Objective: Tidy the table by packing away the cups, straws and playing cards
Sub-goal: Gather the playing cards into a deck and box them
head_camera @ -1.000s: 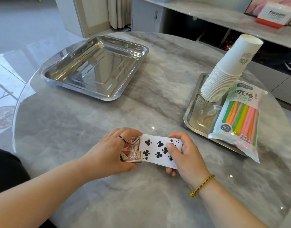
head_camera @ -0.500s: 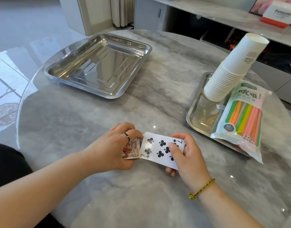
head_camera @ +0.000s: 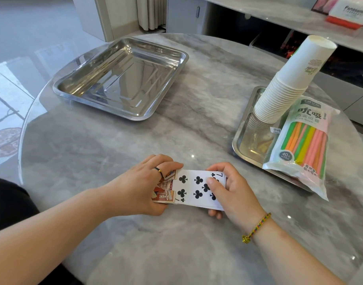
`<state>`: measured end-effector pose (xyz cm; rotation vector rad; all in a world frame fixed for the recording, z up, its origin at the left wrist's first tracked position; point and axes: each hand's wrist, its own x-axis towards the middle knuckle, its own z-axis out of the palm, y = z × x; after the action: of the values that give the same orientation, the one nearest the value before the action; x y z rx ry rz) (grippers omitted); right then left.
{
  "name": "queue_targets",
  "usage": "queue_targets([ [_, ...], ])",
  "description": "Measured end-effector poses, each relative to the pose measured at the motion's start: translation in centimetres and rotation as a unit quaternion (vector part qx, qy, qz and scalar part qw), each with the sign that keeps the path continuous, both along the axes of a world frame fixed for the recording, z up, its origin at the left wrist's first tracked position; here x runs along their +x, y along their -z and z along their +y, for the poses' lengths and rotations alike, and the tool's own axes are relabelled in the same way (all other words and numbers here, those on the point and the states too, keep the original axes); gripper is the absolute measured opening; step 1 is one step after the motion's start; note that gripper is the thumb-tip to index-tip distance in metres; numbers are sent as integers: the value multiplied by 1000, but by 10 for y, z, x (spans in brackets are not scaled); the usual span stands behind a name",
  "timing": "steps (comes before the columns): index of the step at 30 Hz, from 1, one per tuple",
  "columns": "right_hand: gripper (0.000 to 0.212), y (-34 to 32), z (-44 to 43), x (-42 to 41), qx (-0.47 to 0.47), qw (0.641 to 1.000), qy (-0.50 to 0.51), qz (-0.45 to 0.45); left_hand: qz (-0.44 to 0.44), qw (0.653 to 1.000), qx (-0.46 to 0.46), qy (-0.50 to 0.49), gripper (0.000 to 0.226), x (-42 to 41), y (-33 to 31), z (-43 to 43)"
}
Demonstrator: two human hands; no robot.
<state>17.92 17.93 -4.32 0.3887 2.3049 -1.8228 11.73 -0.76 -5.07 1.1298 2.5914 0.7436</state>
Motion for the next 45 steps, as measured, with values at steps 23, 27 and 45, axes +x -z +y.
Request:
queue_targets([
  [23,34,-1,-7,0,81,975,65,195,-32,991,83,-95,88,9,1,11],
  [27,36,2,-8,1,111,972,74,195,-28,991,86,-99,86,8,2,12],
  [45,46,-1,-5,-5,-93,988,90,86,-157,981,76,-85,83,6,6,12],
])
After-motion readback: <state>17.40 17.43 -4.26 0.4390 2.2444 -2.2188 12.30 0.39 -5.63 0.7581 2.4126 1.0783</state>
